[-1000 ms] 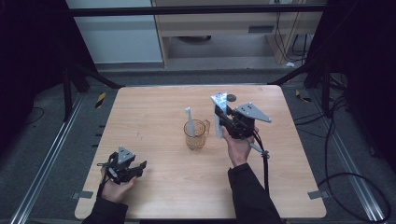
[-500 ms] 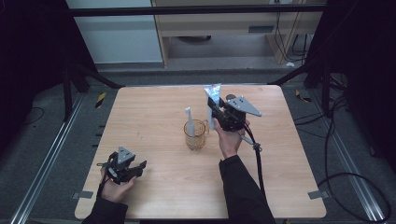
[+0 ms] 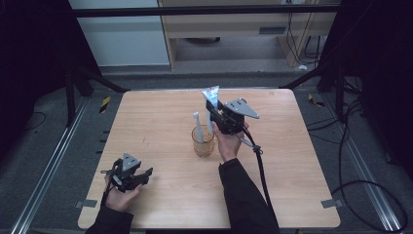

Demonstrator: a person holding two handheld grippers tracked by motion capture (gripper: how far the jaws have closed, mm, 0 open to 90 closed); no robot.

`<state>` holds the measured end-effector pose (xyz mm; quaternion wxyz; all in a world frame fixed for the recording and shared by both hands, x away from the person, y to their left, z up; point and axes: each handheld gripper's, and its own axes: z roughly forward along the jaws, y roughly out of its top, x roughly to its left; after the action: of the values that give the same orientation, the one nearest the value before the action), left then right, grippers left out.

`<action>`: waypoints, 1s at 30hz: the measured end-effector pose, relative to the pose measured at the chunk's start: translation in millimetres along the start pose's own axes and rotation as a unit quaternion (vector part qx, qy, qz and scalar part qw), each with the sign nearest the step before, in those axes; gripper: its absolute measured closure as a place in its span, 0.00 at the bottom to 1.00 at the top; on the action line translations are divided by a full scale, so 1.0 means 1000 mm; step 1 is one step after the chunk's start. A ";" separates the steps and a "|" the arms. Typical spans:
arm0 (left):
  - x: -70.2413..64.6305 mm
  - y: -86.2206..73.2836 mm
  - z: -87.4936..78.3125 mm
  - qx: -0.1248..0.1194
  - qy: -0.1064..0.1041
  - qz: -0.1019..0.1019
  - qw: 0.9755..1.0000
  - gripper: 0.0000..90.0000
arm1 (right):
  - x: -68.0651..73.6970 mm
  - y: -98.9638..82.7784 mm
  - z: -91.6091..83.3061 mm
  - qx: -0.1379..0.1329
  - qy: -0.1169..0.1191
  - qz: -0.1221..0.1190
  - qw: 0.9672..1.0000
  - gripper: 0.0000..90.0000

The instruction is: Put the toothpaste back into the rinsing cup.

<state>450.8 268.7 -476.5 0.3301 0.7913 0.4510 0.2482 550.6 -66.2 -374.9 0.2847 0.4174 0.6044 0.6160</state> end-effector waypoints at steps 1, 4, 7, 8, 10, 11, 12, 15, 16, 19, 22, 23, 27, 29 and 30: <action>0.000 0.000 0.000 0.000 0.000 0.000 1.000 0.50 | 0.000 -0.001 0.002 0.001 0.000 0.000 1.000 0.77; 0.000 0.000 0.000 0.000 0.000 0.000 1.000 0.50 | 0.002 -0.004 0.007 0.004 0.003 0.001 1.000 0.77; 0.001 0.000 0.000 0.000 0.000 0.000 1.000 0.50 | 0.003 -0.007 0.011 0.009 0.002 0.002 1.000 0.77; 0.001 0.000 0.000 0.000 0.000 0.000 1.000 0.50 | 0.004 -0.008 0.012 0.011 0.002 0.002 1.000 0.77; 0.001 0.000 0.000 0.000 0.000 0.000 1.000 0.50 | 0.004 -0.011 0.015 0.016 0.003 0.002 1.000 0.77; 0.000 0.000 0.000 0.000 0.000 0.000 1.000 0.50 | 0.005 -0.012 0.016 0.016 0.003 0.000 1.000 0.77; 0.000 0.000 0.000 0.000 0.000 0.000 1.000 0.50 | 0.005 -0.013 0.016 0.018 0.005 0.000 1.000 0.77; 0.001 0.000 0.000 -0.001 0.003 0.003 1.000 0.50 | 0.005 -0.015 0.019 0.024 0.003 0.000 1.000 0.77; 0.000 0.000 0.000 -0.001 0.001 0.002 1.000 0.50 | 0.005 -0.017 0.020 0.026 0.004 0.001 1.000 0.77; 0.000 0.000 0.000 0.001 -0.001 -0.001 1.000 0.50 | 0.005 -0.020 0.022 0.034 0.004 -0.002 0.999 0.77; 0.000 0.000 0.000 0.001 -0.001 -0.001 1.000 0.50 | 0.006 -0.024 0.024 0.038 0.004 -0.001 0.999 0.76; 0.000 0.000 0.000 0.001 -0.002 0.000 1.000 0.50 | 0.006 -0.025 0.024 0.040 0.003 -0.001 0.999 0.76; 0.000 0.000 0.000 0.001 0.000 0.001 1.000 0.50 | 0.006 -0.029 0.026 0.045 0.002 0.001 0.999 0.76; 0.000 0.000 0.000 0.000 0.000 0.001 1.000 0.50 | 0.006 -0.031 0.027 0.049 0.002 0.000 0.999 0.76; 0.000 0.000 0.000 0.000 0.000 0.001 1.000 0.50 | 0.006 -0.032 0.027 0.052 0.003 0.000 0.999 0.76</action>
<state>450.8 268.9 -476.5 0.3297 0.7917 0.4506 0.2481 565.8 -44.0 -407.9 0.2607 0.4298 0.6367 0.5847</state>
